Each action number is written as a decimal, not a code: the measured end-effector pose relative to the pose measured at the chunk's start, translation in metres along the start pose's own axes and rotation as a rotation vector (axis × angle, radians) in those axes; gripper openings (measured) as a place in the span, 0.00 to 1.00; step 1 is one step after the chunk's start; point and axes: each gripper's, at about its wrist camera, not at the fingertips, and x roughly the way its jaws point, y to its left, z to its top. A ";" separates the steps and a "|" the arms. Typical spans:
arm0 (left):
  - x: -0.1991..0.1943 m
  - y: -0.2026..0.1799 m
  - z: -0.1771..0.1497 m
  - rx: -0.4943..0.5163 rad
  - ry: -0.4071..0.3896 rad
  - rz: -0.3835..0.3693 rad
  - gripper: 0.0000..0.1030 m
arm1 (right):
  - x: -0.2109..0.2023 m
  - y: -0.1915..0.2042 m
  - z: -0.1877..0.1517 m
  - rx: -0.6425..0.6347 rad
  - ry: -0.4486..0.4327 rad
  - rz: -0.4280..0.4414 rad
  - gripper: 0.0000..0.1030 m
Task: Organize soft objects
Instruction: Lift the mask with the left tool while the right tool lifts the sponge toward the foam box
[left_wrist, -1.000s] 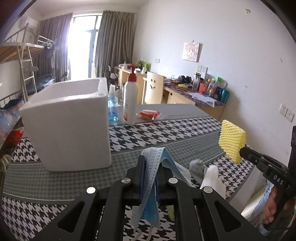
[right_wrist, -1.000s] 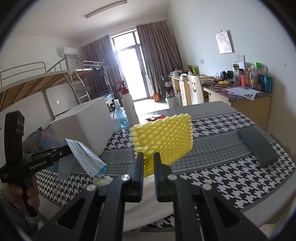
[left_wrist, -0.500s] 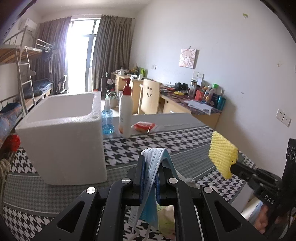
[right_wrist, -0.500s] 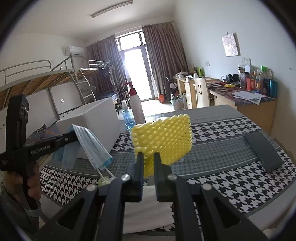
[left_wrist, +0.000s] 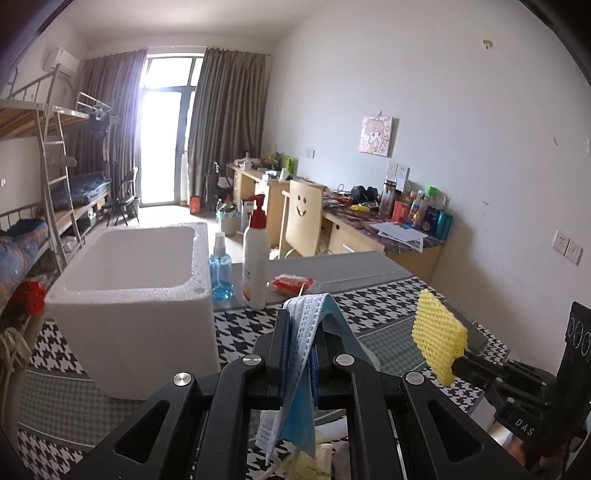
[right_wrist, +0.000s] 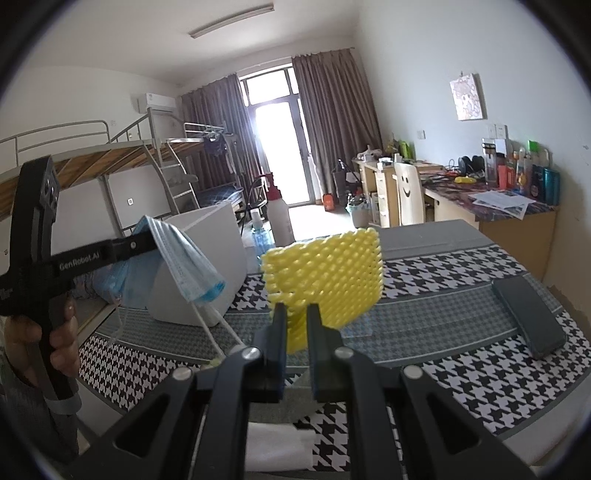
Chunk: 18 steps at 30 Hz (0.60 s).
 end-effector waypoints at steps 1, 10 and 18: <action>-0.001 0.000 0.001 0.001 -0.003 0.000 0.10 | 0.001 0.000 0.001 -0.001 0.001 0.001 0.12; -0.007 0.003 0.010 -0.006 -0.029 0.004 0.10 | 0.003 0.006 0.009 -0.023 -0.008 0.021 0.12; -0.009 0.005 0.020 -0.016 -0.045 0.007 0.10 | 0.007 0.010 0.016 -0.045 -0.010 0.040 0.12</action>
